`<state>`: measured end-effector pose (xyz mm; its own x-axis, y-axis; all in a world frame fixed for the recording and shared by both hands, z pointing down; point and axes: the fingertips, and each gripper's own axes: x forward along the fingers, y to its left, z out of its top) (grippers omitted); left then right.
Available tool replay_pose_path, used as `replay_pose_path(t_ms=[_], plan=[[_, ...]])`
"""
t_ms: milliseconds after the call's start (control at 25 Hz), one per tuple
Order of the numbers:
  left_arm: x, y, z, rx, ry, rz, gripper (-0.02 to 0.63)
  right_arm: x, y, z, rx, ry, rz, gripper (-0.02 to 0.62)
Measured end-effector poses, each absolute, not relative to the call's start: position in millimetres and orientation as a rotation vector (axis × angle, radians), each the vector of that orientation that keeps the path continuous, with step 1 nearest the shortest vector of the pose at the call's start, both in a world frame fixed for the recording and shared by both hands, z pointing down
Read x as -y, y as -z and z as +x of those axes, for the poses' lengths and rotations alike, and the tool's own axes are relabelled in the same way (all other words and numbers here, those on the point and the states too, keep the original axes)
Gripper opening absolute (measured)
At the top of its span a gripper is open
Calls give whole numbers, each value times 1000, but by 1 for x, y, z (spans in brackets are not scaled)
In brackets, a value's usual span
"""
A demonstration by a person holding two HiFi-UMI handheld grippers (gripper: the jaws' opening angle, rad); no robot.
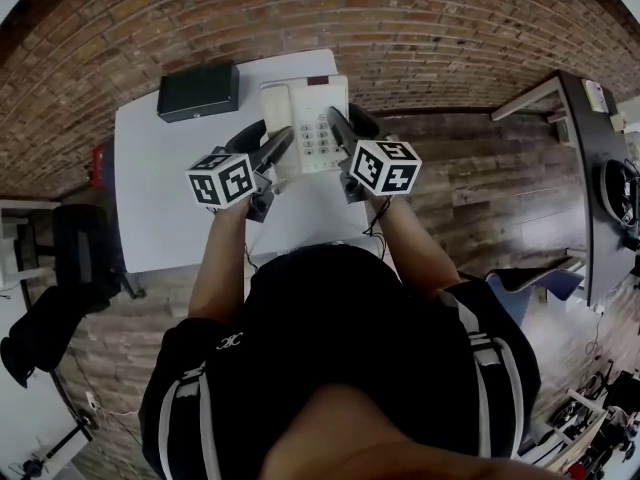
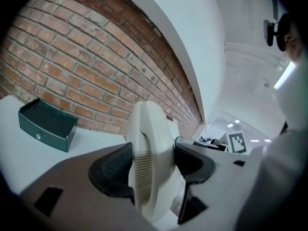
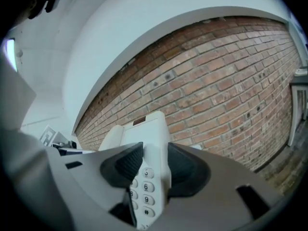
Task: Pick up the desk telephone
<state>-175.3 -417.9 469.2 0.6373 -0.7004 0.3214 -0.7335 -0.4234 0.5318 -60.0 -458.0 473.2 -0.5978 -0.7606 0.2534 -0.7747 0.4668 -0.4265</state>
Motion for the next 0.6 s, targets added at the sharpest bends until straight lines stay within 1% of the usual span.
replay_pose_path(t_ms=[280,600], plan=[[409,-406,-180,1174,23,2336,275,451,-404,-65,2795,-610,1406,144],[403,-347,-185,1199,43,2478,276,442,-343,-68,2907,-472,1469,144]])
